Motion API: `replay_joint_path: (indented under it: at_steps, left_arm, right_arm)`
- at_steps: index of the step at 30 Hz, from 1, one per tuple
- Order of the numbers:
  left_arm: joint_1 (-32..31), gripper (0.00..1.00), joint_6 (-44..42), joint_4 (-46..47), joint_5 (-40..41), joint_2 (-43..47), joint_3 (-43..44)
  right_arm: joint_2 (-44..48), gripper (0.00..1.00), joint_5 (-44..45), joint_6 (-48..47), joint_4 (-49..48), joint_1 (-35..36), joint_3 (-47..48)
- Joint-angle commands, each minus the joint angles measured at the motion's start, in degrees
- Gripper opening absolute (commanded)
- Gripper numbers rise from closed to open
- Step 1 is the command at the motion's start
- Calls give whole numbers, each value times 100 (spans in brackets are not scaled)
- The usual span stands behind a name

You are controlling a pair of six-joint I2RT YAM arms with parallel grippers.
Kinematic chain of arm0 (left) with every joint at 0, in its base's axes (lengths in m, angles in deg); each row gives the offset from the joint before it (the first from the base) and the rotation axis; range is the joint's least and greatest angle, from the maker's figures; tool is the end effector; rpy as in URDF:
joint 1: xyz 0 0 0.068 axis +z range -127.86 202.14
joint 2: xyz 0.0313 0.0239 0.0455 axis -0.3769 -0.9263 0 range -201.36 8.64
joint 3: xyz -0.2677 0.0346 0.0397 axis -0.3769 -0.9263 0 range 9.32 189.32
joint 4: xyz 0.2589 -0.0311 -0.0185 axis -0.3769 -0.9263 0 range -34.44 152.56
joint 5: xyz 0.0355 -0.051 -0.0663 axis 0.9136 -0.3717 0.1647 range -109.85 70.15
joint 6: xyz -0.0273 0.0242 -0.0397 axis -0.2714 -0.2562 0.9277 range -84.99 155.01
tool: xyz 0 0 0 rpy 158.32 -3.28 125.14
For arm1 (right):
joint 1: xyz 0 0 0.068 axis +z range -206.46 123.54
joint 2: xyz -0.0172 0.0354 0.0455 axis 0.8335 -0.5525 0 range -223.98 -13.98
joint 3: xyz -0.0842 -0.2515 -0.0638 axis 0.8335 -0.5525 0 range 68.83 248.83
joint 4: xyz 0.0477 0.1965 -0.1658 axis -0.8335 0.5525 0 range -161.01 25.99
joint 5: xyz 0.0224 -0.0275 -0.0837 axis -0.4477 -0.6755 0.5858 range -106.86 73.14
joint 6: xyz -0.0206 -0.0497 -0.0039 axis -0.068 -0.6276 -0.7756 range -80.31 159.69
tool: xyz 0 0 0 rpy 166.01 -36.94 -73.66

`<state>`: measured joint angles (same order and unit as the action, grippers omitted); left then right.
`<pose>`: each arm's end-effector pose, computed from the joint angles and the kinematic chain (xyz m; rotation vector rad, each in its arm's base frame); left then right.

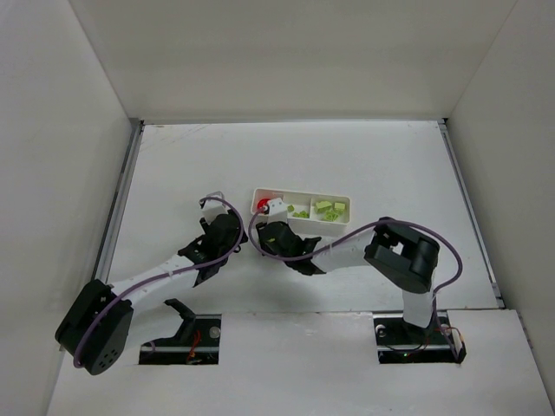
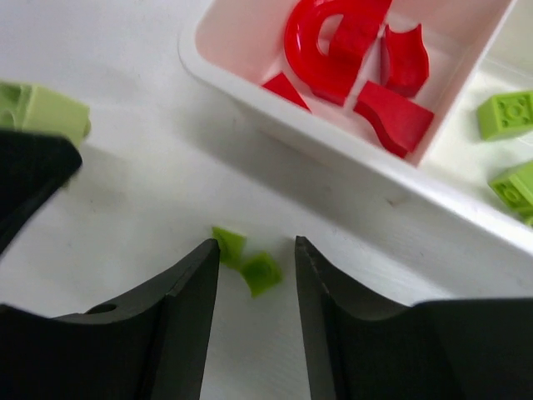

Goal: Sort the legos into containers by color

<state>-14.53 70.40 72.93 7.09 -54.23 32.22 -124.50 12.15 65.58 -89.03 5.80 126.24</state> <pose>0.1844 -0.1171 0.1848 -0.2591 2.0233 -0.3002 0.1984 0.3404 0.1403 -0.3873 2.0836 0.3686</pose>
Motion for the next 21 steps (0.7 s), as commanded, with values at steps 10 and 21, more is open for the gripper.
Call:
replay_joint_path:
  at_steps: [10, 21]
  left_arm:
    - [-3, 29, -86, 26, 22, 3, 92]
    - [41, 29, -77, 88, -22, 38, 13]
  right_arm:
    - [391, 52, 34, 13, -70, 185, -327]
    - [321, 49, -62, -198, 106, 291, -239]
